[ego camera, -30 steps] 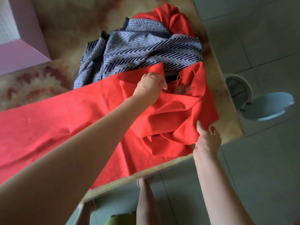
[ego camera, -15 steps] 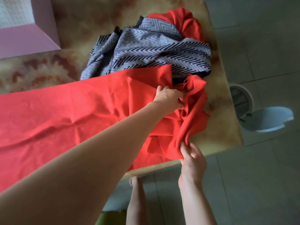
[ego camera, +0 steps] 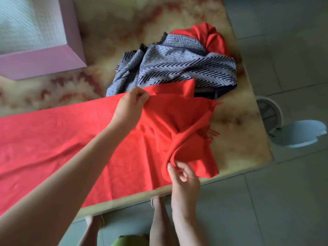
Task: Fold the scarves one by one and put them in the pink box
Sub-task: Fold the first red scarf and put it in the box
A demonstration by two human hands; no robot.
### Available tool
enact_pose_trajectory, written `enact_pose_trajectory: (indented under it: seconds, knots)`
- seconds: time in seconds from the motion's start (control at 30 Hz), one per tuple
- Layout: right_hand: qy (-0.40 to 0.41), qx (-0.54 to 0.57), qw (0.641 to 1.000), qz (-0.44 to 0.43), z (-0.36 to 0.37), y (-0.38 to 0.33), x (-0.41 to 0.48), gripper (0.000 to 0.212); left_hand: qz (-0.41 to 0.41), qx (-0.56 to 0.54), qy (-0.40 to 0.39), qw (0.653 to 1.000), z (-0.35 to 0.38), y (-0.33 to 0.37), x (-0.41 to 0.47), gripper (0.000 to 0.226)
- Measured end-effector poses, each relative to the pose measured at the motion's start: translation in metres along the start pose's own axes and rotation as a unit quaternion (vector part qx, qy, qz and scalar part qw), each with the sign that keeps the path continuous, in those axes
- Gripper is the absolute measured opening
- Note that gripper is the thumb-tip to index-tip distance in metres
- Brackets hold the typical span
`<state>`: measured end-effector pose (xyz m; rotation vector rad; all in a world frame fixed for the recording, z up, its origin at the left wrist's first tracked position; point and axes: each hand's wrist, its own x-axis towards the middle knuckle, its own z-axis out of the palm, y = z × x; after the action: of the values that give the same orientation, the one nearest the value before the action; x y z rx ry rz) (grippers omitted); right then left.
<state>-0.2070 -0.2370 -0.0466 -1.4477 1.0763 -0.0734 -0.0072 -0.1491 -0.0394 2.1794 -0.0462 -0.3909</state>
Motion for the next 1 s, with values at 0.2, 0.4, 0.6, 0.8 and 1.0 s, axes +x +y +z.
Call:
enact_pose_trajectory:
  seconds: [0.2, 0.4, 0.6, 0.8, 1.0]
  knots:
    - [-0.064, -0.009, 0.998, 0.026, 0.063, 0.013, -0.060, 0.017, -0.045, 0.062, 0.072, 0.994, -0.091, -0.067, -0.017, 0.016]
    - [-0.198, -0.124, 0.971, 0.052, 0.114, 0.040, -0.110, 0.015, -0.113, 0.099, 0.101, 0.983, -0.156, -0.143, -0.035, 0.016]
    - [-0.169, -0.217, 0.961, -0.022, 0.131, 0.049, -0.103, 0.032, -0.127, 0.090, 0.091, 0.984, -0.150, -0.181, -0.077, 0.024]
    - [0.002, -0.174, 0.979, -0.109, 0.103, -0.009, -0.013, 0.026, -0.066, 0.022, -0.016, 0.997, -0.086, -0.157, -0.142, 0.031]
    - [-0.046, -0.186, 0.982, 0.002, 0.105, -0.030, 0.044, 0.041, -0.128, 0.059, 0.004, 0.990, -0.033, -0.133, -0.158, 0.048]
